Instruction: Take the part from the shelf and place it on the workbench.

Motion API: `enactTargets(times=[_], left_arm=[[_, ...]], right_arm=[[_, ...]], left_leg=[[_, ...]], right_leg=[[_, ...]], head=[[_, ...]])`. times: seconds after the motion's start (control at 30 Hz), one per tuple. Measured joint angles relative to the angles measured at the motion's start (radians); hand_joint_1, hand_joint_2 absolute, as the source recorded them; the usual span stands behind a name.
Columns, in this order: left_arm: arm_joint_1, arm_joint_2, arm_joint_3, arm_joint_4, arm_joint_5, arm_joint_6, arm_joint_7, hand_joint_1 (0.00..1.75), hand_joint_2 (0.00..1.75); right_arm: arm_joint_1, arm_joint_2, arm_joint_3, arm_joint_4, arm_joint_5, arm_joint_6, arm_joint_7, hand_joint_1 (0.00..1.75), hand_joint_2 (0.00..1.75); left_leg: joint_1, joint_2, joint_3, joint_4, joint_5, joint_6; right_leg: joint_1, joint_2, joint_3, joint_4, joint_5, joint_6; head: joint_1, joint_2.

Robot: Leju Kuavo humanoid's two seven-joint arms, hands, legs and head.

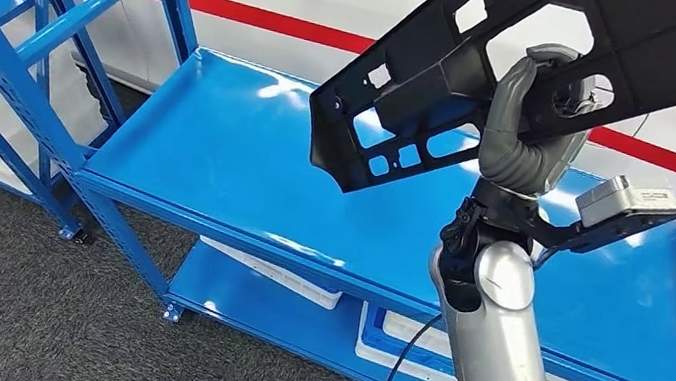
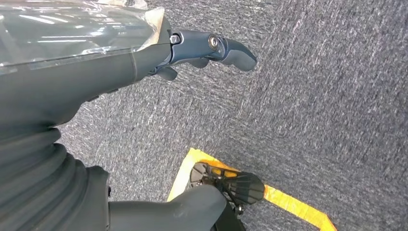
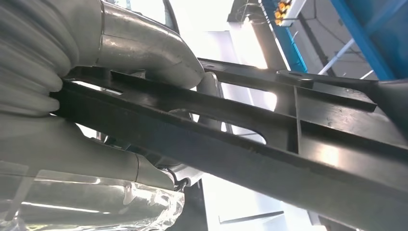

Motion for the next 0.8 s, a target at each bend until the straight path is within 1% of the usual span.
enactTargets(times=[0.07, 0.1, 0.13, 0.17, 0.2, 0.27, 0.3, 0.33, 0.37, 0.4, 0.43, 0.47, 0.5, 0.53, 0.6, 0.63, 0.67, 0.7, 0.73, 0.77, 0.8], left_arm=[[-0.001, 0.001, 0.000, 0.000, 0.000, -0.001, -0.004, 0.00, 1.75], [0.000, 0.001, 0.000, 0.000, 0.001, -0.002, -0.006, 0.00, 1.75], [0.000, 0.002, 0.000, 0.000, 0.002, -0.003, -0.009, 0.00, 1.75], [0.000, 0.002, 0.001, 0.000, 0.002, -0.005, -0.012, 0.00, 1.75], [0.000, 0.003, 0.002, 0.000, 0.004, -0.007, -0.015, 0.00, 1.75], [-0.001, 0.003, 0.004, 0.000, 0.007, -0.012, -0.020, 0.00, 1.75], [-0.001, 0.004, 0.004, 0.000, 0.009, -0.014, -0.022, 0.00, 1.75], [-0.001, 0.004, 0.005, 0.000, 0.010, -0.016, -0.023, 0.00, 1.75], [-0.001, 0.005, 0.005, 0.000, 0.010, -0.017, -0.024, 0.00, 1.75], [-0.001, 0.005, 0.005, 0.000, 0.010, -0.018, -0.025, 0.00, 1.75], [-0.002, 0.006, 0.005, 0.000, 0.010, -0.019, -0.026, 0.00, 1.75], [-0.002, 0.007, 0.005, 0.000, 0.010, -0.019, -0.027, 0.00, 1.75], [-0.003, 0.008, 0.005, 0.000, 0.010, -0.019, -0.028, 0.00, 1.75], [-0.004, 0.009, 0.005, 0.000, 0.010, -0.019, -0.029, 0.00, 1.75], [-0.005, 0.010, 0.005, 0.000, 0.010, -0.019, -0.030, 0.00, 1.75], [-0.006, 0.010, 0.005, 0.000, 0.010, -0.019, -0.030, 0.00, 1.75], [-0.007, 0.011, 0.005, 0.000, 0.010, -0.019, -0.030, 0.00, 1.75], [-0.008, 0.011, 0.005, 0.000, 0.010, -0.019, -0.031, 0.00, 1.75], [-0.008, 0.010, 0.005, 0.000, 0.010, -0.020, -0.031, 0.00, 1.75], [-0.008, 0.011, 0.005, 0.000, 0.010, -0.021, -0.031, 0.00, 1.75], [-0.008, 0.010, 0.005, 0.000, 0.010, -0.022, -0.031, 0.00, 1.75]], right_arm=[[-0.001, -0.002, 0.002, 0.003, 0.003, 0.004, 0.002, 1.75, 1.75], [-0.002, -0.003, 0.002, 0.004, 0.005, 0.005, 0.003, 1.75, 1.75], [-0.003, -0.003, 0.003, 0.006, 0.006, 0.005, 0.003, 1.75, 1.75], [-0.005, -0.003, 0.003, 0.008, 0.008, 0.006, 0.004, 1.75, 1.75], [-0.007, -0.003, 0.004, 0.010, 0.009, 0.006, 0.005, 1.75, 1.75], [-0.010, -0.003, 0.005, 0.014, 0.011, 0.008, 0.007, 1.75, 1.75], [-0.010, -0.003, 0.005, 0.016, 0.012, 0.008, 0.008, 1.75, 1.75], [-0.010, -0.003, 0.006, 0.019, 0.013, 0.008, 0.009, 1.75, 1.75], [-0.010, -0.004, 0.006, 0.021, 0.014, 0.008, 0.010, 1.75, 1.75], [-0.010, -0.004, 0.007, 0.022, 0.014, 0.008, 0.011, 1.75, 1.75], [-0.011, -0.005, 0.008, 0.023, 0.015, 0.008, 0.011, 1.75, 1.75], [-0.012, -0.005, 0.008, 0.023, 0.015, 0.008, 0.011, 1.75, 1.75], [-0.013, -0.005, 0.009, 0.024, 0.015, 0.008, 0.012, 1.75, 1.75], [-0.015, -0.005, 0.010, 0.024, 0.015, 0.008, 0.012, 1.75, 1.75], [-0.016, -0.005, 0.011, 0.025, 0.015, 0.009, 0.012, 1.75, 1.75], [-0.017, -0.006, 0.011, 0.026, 0.015, 0.009, 0.012, 1.75, 1.75], [-0.018, -0.007, 0.011, 0.026, 0.015, 0.009, 0.012, 1.75, 1.75], [-0.020, -0.009, 0.011, 0.026, 0.016, 0.009, 0.012, 1.75, 1.75], [-0.021, -0.010, 0.012, 0.027, 0.017, 0.010, 0.012, 1.75, 1.75], [-0.021, -0.011, 0.012, 0.028, 0.018, 0.013, 0.012, 1.75, 1.75], [-0.020, -0.012, 0.013, 0.029, 0.020, 0.016, 0.012, 1.75, 1.75]], left_leg=[[-0.002, -0.003, -0.008, 0.006, 0.004, -0.012], [0.001, -0.003, -0.012, 0.010, 0.004, -0.016], [0.003, -0.003, -0.019, 0.019, -0.006, -0.020], [0.006, -0.001, -0.031, 0.044, -0.028, -0.024], [0.008, 0.001, -0.050, 0.091, -0.064, -0.028], [0.008, 0.003, -0.103, 0.228, -0.145, -0.034], [0.008, 0.003, -0.121, 0.284, -0.169, -0.035], [0.008, 0.003, -0.122, 0.306, -0.172, -0.034], [0.008, 0.003, -0.101, 0.284, -0.157, -0.029], [0.006, 0.003, -0.059, 0.224, -0.130, -0.022], [0.004, 0.003, -0.009, 0.146, -0.108, -0.012], [0.001, 0.004, 0.034, 0.079, -0.090, -0.004], [-0.004, 0.004, 0.061, 0.034, -0.080, 0.002], [-0.008, 0.005, 0.071, 0.014, -0.078, 0.005], [-0.013, 0.005, 0.067, 0.004, -0.065, 0.010], [-0.012, 0.007, 0.066, -0.007, -0.055, 0.013], [-0.009, 0.009, 0.062, -0.017, -0.042, 0.018], [-0.006, 0.012, 0.056, -0.026, -0.029, 0.021], [-0.004, 0.014, 0.047, -0.030, -0.018, 0.022], [-0.004, 0.015, 0.036, -0.031, -0.009, 0.023], [-0.004, 0.015, 0.024, -0.030, -0.001, 0.022]], right_leg=[[0.006, 0.006, -0.003, -0.003, 0.006, -0.018], [0.002, 0.006, -0.008, -0.004, 0.007, -0.027], [0.000, 0.006, -0.012, -0.004, 0.011, -0.036], [-0.001, 0.005, -0.016, -0.005, 0.016, -0.048], [-0.001, 0.004, -0.021, -0.006, 0.021, -0.059], [0.006, 0.003, -0.035, -0.005, 0.031, -0.075], [0.010, 0.002, -0.041, -0.004, 0.035, -0.079], [0.014, 0.002, -0.047, -0.004, 0.039, -0.082], [0.018, 0.002, -0.052, -0.004, 0.044, -0.083], [0.021, 0.002, -0.055, -0.004, 0.048, -0.083], [0.023, 0.002, -0.057, -0.004, 0.051, -0.083], [0.026, 0.002, -0.059, -0.004, 0.055, -0.080], [0.027, 0.001, -0.060, -0.005, 0.059, -0.075], [0.026, -0.001, -0.061, -0.006, 0.063, -0.070], [0.026, -0.003, -0.063, -0.011, 0.075, -0.055], [0.027, -0.004, -0.069, -0.008, 0.072, -0.050], [0.029, -0.004, -0.081, 0.009, 0.057, -0.049], [0.030, -0.004, -0.099, 0.046, 0.028, -0.052], [0.028, -0.004, -0.123, 0.107, -0.013, -0.057], [0.026, -0.004, -0.146, 0.176, -0.051, -0.058], [0.023, -0.004, -0.161, 0.235, -0.077, -0.055]], head=[[-0.001, 0.000], [-0.002, 0.000], [-0.003, 0.000], [-0.004, 0.000], [-0.004, 0.000], [-0.005, 0.000], [-0.005, 0.000], [-0.005, 0.000], [-0.005, 0.000], [-0.005, 0.000], [-0.005, 0.000], [-0.004, 0.000], [-0.004, 0.000], [-0.004, 0.000], [-0.005, 0.000], [-0.005, 0.000], [-0.004, 0.000], [-0.002, 0.000], [-0.001, 0.000], [0.001, 0.000], [0.002, 0.000]])
